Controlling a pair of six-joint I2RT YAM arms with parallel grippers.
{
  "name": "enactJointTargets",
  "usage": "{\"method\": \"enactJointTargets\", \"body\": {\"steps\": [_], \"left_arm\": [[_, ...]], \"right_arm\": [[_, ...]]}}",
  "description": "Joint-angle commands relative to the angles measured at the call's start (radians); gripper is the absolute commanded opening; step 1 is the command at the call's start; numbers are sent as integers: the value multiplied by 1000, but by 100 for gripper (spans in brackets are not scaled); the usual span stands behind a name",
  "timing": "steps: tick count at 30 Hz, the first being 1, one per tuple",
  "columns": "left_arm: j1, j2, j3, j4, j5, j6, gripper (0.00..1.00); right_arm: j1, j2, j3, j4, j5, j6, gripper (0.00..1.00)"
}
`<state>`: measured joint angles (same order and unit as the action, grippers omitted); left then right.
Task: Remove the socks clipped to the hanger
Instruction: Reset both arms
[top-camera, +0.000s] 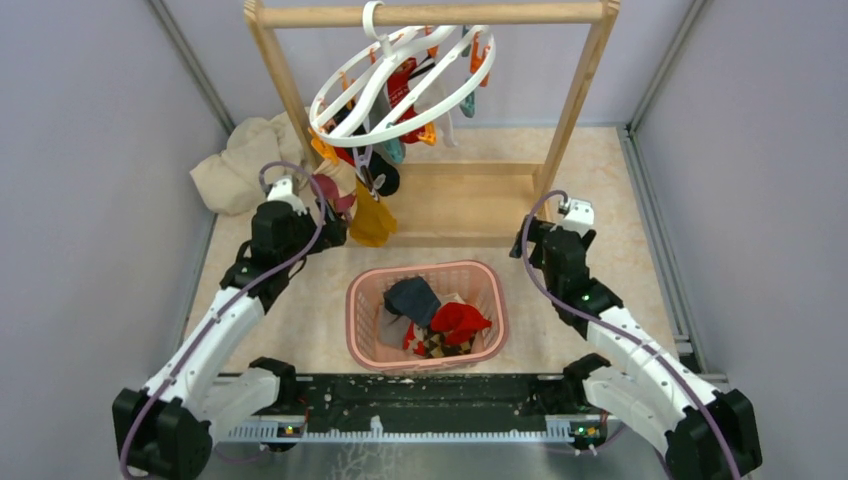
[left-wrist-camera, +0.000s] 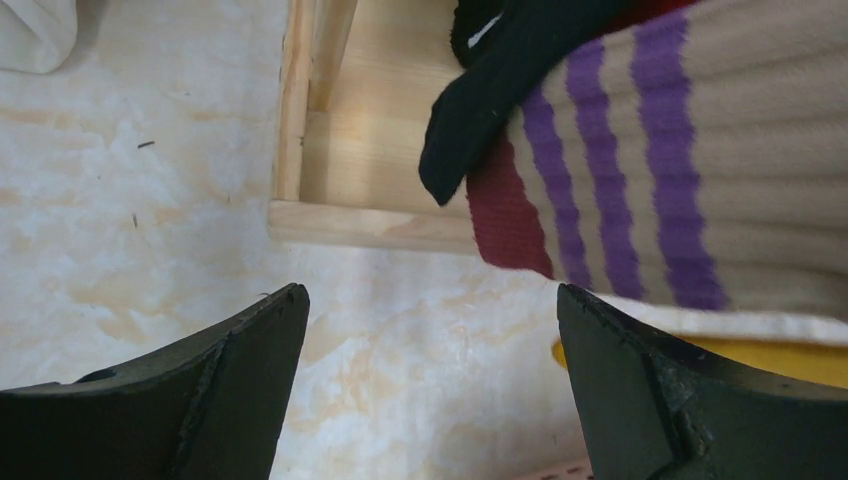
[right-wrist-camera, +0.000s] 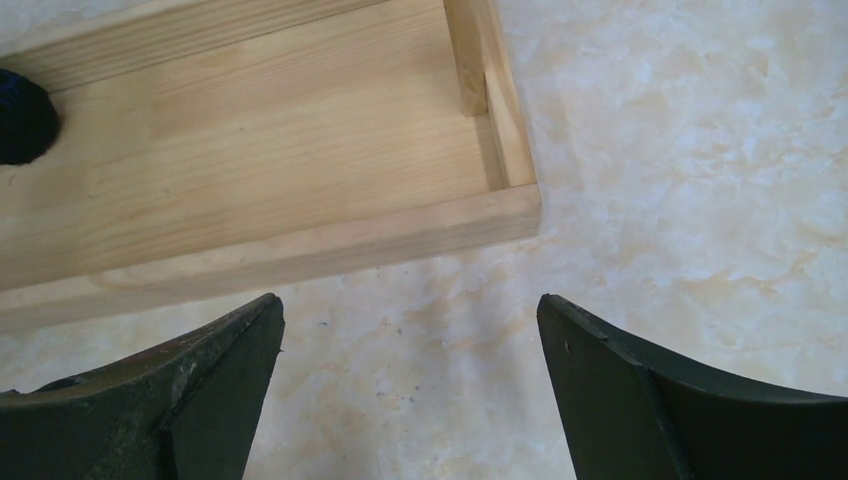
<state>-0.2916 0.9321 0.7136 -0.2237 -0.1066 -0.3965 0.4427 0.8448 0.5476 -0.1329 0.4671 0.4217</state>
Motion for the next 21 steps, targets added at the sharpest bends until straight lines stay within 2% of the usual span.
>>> {"method": "enactJointTargets", "body": {"steps": [1,7,11,13,16,21], "left_arm": [[5,82,4,127,-54,6,99],[5,62,-143,384,-206,88,99],[5,111,-178,456,-287,148,99],[5,131,-197,511,-302,191,99],[5,145,-253,632,-329,245,99],[6,207,-266,696,-349,326,99]], "right_arm": [[-7,-46,-144,364,25,-60,98],[-7,-3,-290,662,124,-176,98],[-7,100,-328,822,199,-247,98],[-6,140,-284,774,174,-254,98],[-7,193,-275,857,117,-317,98],[-13,216,-334,1041,146,-415,98]]}}
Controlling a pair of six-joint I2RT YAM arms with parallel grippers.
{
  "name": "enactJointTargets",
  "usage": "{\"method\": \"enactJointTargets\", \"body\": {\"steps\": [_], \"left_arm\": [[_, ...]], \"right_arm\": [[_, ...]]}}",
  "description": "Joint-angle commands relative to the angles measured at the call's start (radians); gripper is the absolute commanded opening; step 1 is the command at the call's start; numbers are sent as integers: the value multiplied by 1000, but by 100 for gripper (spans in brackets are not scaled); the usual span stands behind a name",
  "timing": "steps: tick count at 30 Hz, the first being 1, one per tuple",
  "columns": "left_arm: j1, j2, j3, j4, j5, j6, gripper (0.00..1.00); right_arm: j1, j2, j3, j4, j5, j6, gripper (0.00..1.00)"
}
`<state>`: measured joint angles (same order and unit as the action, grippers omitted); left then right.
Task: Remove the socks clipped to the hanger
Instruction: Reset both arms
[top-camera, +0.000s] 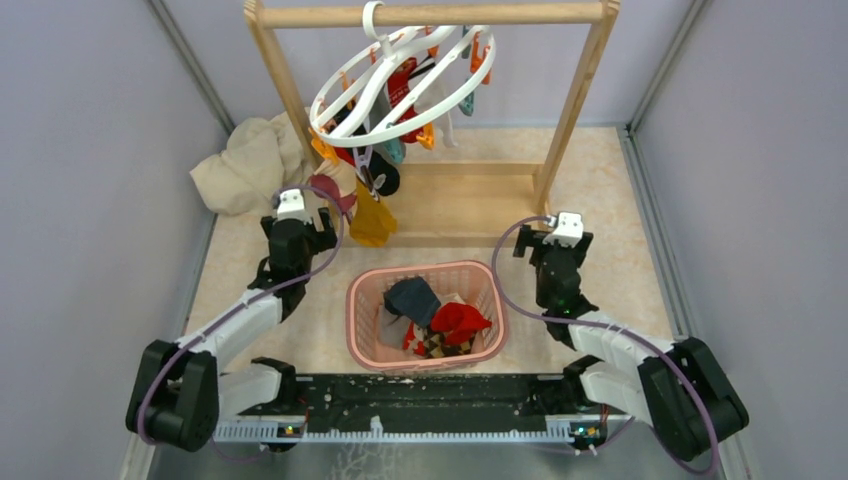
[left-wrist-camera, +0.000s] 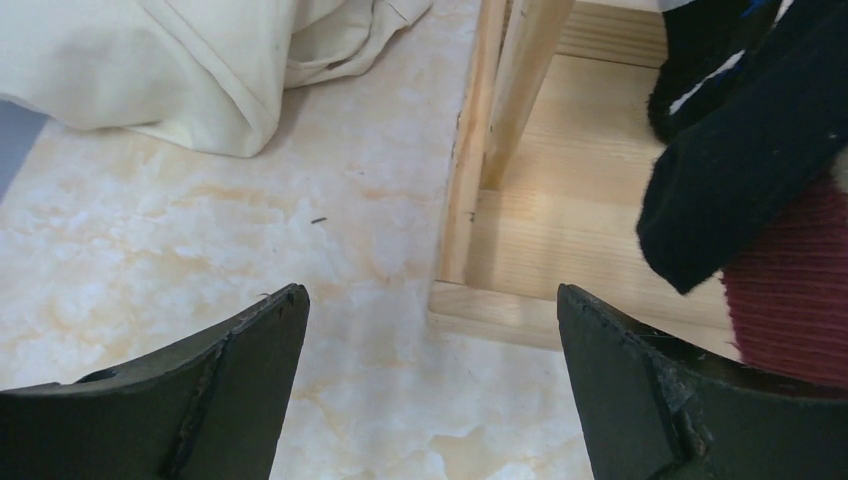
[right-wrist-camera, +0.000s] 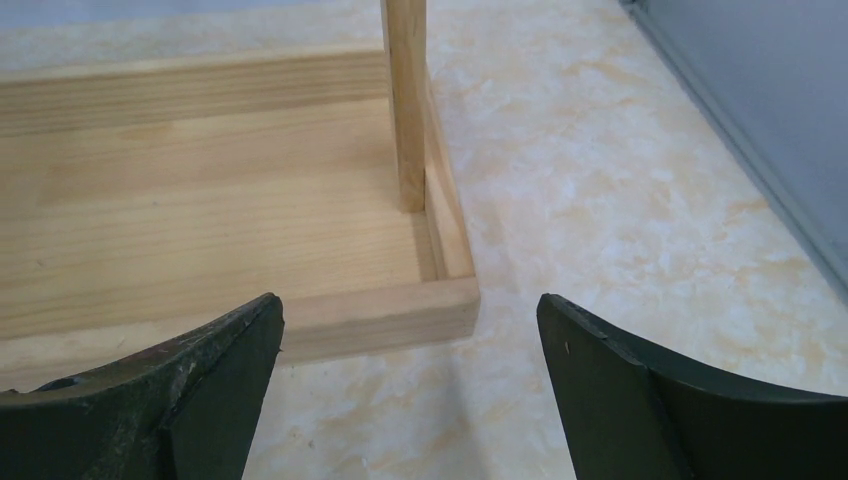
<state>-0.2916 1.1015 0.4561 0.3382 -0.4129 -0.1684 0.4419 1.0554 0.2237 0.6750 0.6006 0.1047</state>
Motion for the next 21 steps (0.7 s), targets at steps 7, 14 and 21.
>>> {"method": "enactJointTargets", "body": {"steps": [7,14,21], "left_arm": [[29,103,-38,232,-55,189,99],[90,163,-86,352,123,341,99],[148,248,-90,416,231,352,99]], "right_arm": [[-117,61,-88,366,55,-146,98],[-301,201,-154,585,-10,-35,98],[-306,335,-110,634,-128,-81,98]]}}
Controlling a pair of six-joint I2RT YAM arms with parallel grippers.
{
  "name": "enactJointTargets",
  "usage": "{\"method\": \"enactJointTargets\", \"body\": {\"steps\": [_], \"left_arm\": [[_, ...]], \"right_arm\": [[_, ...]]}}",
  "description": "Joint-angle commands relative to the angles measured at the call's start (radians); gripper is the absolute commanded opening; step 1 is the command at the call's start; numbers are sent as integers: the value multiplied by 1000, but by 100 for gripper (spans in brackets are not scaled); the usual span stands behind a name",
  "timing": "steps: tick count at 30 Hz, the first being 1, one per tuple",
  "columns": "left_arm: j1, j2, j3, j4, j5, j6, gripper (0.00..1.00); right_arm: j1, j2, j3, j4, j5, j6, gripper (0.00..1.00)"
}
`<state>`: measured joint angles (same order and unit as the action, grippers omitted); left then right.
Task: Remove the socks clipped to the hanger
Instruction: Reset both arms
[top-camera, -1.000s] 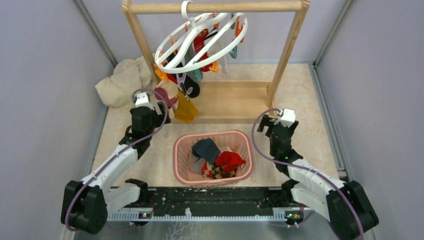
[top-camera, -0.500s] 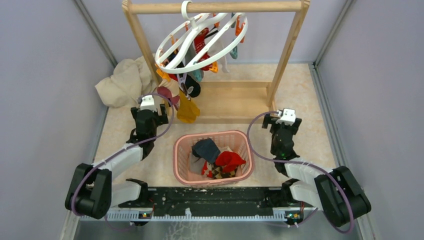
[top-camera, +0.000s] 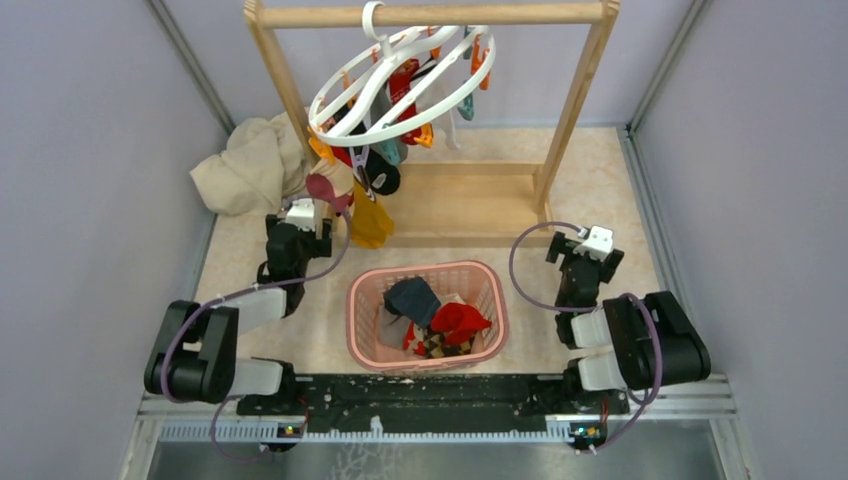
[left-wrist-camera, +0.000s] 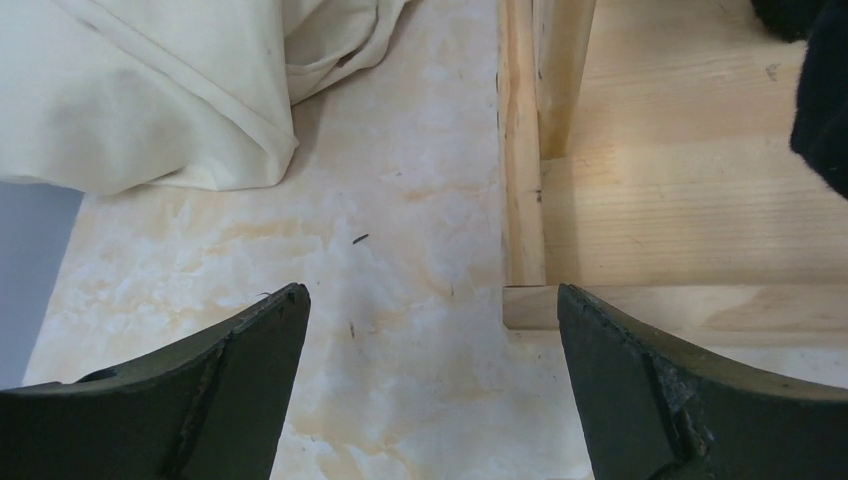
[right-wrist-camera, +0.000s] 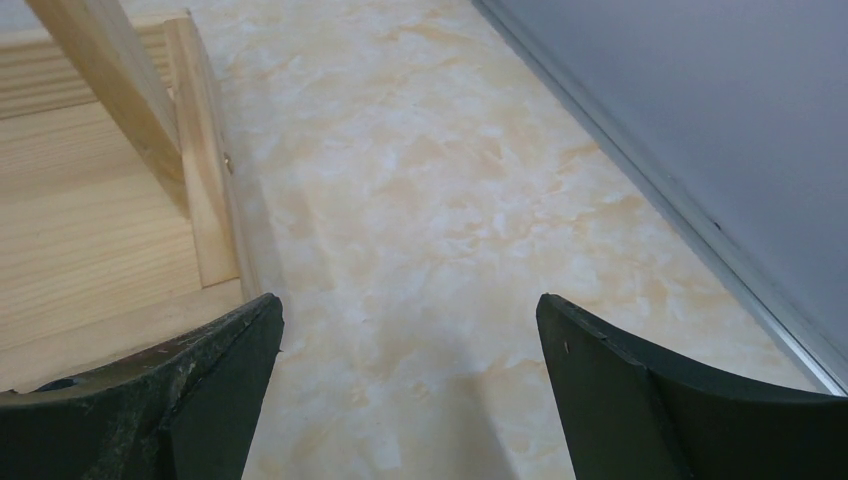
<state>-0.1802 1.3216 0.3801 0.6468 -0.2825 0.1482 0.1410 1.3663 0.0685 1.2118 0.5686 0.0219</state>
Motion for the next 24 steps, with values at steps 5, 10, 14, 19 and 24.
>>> {"method": "enactJointTargets", "body": {"steps": [5,10,14,19,24], "left_arm": [[92,73,-20,164,153,-8,99],[153,102,-50,270,270,-25,99],[154,101,-63,301,309,-50,99],[166,112,-85,359,353,-81,99],[235,132,-225,637,387,-159,99]], "right_arm": [[0,105,45,187,-131,-45,98],[-1,107,14,234,-180,-56,99],[-2,107,42,176,-185,-60,98],[-5,107,56,157,-180,-56,99],[-5,106,60,147,-184,-56,99]]}}
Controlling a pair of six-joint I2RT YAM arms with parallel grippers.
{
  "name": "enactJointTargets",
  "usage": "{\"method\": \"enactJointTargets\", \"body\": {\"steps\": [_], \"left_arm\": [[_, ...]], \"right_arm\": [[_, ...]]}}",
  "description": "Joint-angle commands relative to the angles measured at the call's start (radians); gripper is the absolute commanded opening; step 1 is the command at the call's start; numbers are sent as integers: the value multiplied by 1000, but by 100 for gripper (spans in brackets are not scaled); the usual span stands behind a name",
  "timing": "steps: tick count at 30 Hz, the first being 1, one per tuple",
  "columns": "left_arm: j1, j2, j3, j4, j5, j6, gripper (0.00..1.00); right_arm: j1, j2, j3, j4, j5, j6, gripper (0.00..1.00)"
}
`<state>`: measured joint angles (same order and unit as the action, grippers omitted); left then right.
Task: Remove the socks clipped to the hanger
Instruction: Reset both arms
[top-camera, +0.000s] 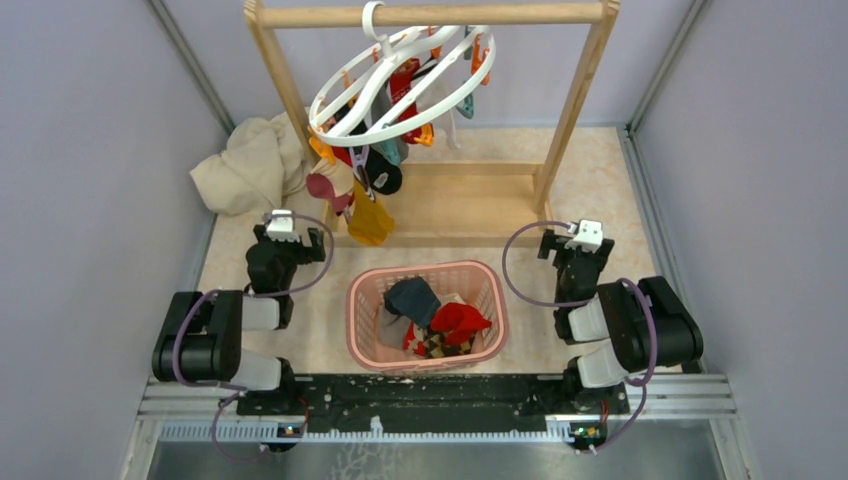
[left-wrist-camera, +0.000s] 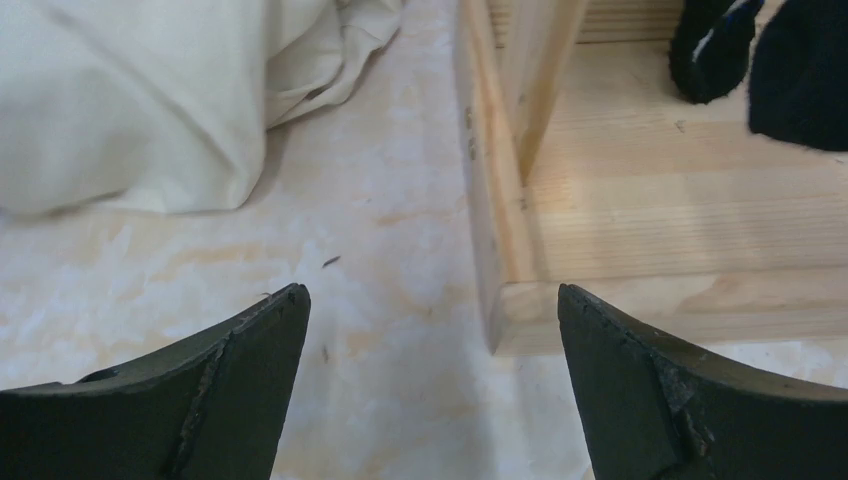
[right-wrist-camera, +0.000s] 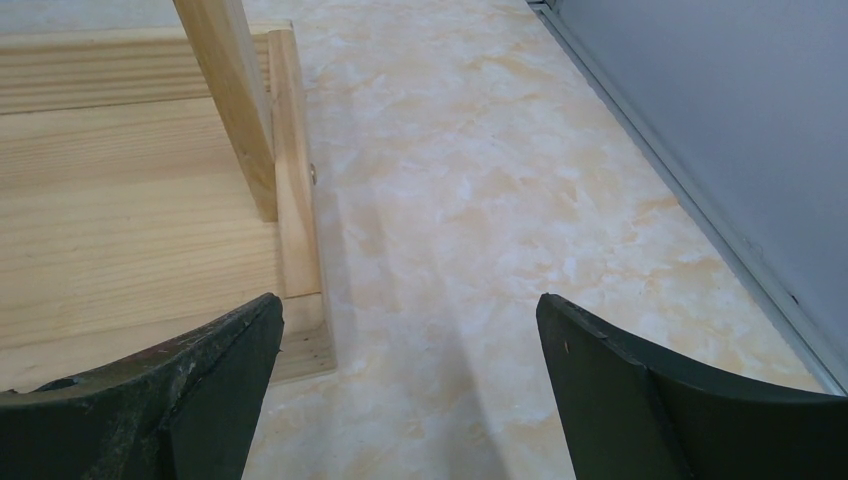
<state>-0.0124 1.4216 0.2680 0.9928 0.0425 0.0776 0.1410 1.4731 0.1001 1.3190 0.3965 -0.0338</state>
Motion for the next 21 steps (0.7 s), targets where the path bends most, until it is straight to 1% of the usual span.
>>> {"method": "enactJointTargets", "body": {"steps": [1,2,3,6,8,10,14,18,21], "left_arm": [[97,86,-130,394,88,-118,99],[102,126,-129,462,131,-112,99],[103,140,-115,447,161,-99,99],[104,121,-119,387,192,-96,99],[103,156,-134,476,194,-87,99],[103,185,-126,503,206,-85,99],[98,159,-88,383,222,-74,99],[79,161,-51,320,209,-39,99],[78,164,-53,324,207,-38,99]], "right_arm": [[-5,0,28,41,-12,0,99],[-5,0,27,43,-12,0,98],[-5,0,28,42,-12,-1,98],[-6,-1,29,41,-12,0,99],[-6,-2,29,40,-12,0,98],[-5,1,29,39,-12,0,99],[-6,0,30,36,-13,1,98],[-5,0,32,34,-13,2,99],[-5,1,32,34,-13,1,98]]}}
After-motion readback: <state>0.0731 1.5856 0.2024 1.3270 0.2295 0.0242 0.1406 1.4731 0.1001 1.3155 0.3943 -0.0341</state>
